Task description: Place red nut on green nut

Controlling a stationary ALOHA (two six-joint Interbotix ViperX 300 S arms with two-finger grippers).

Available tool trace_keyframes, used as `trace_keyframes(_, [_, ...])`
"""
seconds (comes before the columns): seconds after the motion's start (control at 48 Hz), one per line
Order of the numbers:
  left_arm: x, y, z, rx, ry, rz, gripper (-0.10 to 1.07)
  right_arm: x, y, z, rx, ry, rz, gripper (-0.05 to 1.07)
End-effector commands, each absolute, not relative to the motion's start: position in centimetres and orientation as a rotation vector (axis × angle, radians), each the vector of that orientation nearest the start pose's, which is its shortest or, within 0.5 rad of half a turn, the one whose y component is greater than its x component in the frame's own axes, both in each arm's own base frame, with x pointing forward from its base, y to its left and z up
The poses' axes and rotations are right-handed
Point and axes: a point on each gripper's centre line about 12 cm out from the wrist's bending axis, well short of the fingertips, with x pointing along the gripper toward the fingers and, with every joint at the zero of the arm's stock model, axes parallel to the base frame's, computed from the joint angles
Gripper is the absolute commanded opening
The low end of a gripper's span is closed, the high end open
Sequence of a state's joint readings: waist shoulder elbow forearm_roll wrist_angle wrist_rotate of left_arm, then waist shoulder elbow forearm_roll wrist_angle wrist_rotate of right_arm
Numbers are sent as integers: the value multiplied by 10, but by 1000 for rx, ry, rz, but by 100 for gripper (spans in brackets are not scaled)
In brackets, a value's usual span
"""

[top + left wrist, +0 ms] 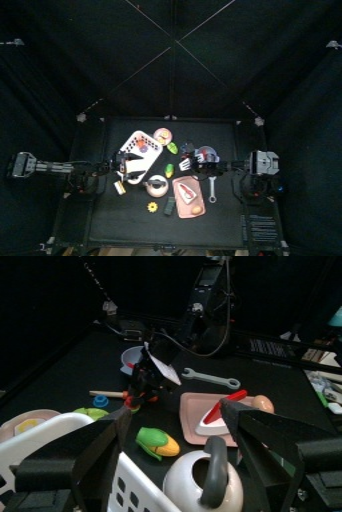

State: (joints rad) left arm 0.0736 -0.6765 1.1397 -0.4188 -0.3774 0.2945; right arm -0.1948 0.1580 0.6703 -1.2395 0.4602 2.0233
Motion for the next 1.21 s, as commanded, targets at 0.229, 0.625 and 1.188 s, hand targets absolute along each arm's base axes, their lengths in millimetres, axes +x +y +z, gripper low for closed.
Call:
trace_keyframes(0.229, [243, 36, 256, -88, 87, 232, 104, 358, -125, 115, 617, 657, -935, 76])
trace_keyframes(0.625, [242, 36, 256, -87, 87, 231, 103, 360, -125, 118, 618, 649, -932, 84])
trace_keyframes(1.188, [243, 36, 256, -88, 86, 231, 103, 367, -139, 155, 623, 537, -936, 84])
